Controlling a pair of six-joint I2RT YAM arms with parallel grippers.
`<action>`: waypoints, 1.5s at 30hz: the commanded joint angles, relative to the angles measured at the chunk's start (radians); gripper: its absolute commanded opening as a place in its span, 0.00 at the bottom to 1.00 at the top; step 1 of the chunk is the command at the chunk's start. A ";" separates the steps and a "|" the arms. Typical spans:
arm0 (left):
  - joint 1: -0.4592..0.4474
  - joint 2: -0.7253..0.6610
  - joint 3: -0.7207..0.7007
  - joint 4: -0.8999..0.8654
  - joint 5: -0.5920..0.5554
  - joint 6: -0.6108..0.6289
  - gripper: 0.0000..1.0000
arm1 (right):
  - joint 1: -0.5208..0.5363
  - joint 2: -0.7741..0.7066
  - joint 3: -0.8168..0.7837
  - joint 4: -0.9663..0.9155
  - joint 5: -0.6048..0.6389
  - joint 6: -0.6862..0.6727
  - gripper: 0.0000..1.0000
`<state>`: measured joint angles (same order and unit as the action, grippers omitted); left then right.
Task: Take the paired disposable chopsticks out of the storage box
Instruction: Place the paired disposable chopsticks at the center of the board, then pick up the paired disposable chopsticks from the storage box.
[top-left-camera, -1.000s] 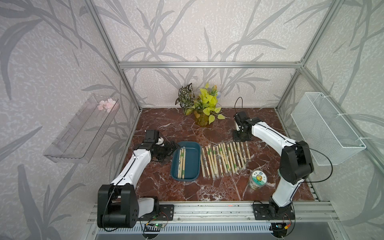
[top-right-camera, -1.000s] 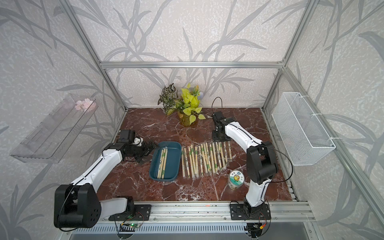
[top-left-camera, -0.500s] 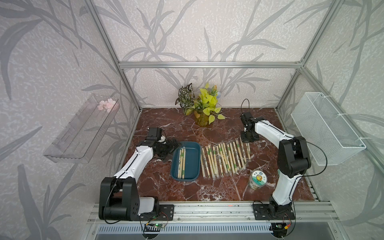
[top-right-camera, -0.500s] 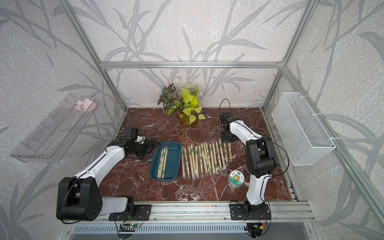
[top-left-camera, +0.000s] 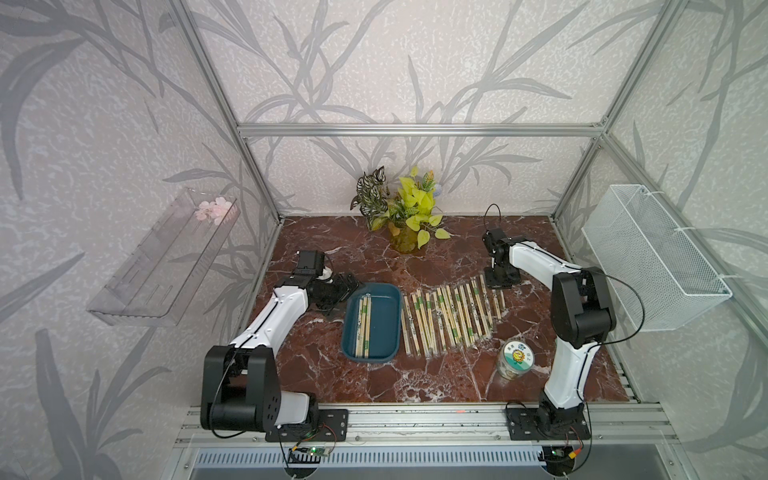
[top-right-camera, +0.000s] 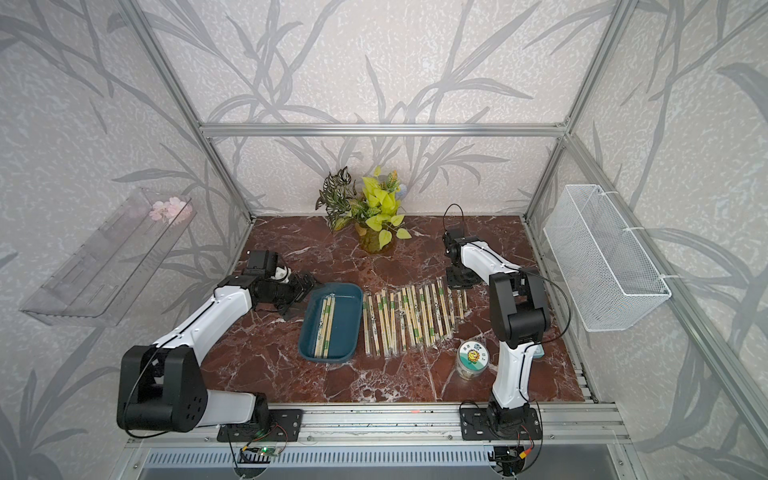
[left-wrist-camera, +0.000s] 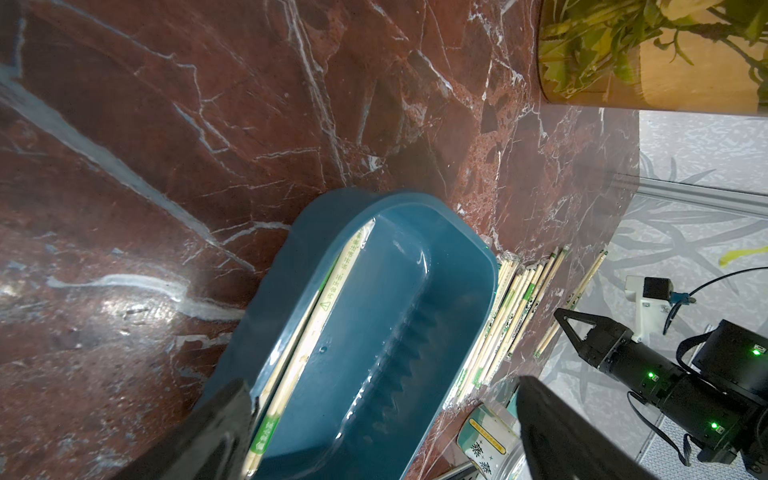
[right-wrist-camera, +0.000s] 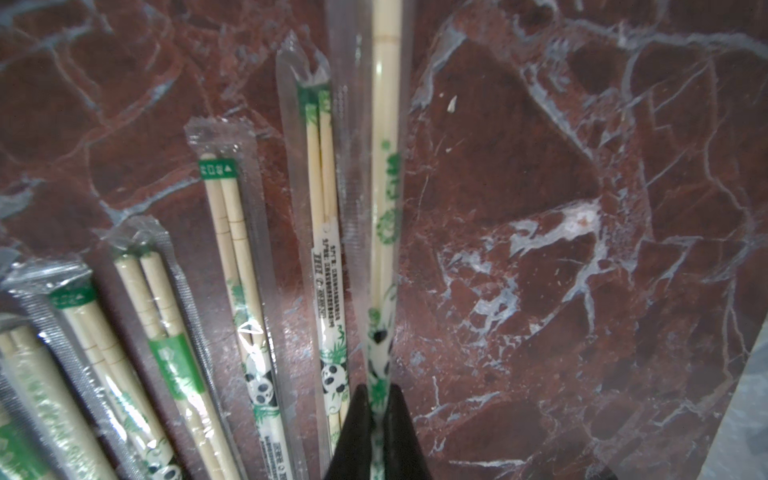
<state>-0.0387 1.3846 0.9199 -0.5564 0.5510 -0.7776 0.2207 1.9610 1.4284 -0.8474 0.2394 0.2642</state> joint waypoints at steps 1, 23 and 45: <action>-0.004 0.013 0.031 -0.007 -0.004 0.016 1.00 | -0.002 0.020 -0.015 -0.027 0.021 -0.001 0.00; -0.002 0.002 0.037 -0.045 -0.031 0.027 1.00 | 0.007 -0.098 -0.047 -0.030 -0.069 0.054 0.31; 0.151 0.004 -0.057 -0.073 -0.044 0.088 1.00 | 0.709 -0.126 0.205 0.069 -0.243 0.367 0.38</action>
<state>0.0864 1.3853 0.8783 -0.6170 0.4892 -0.7246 0.8803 1.7630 1.5845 -0.7887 0.0120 0.5819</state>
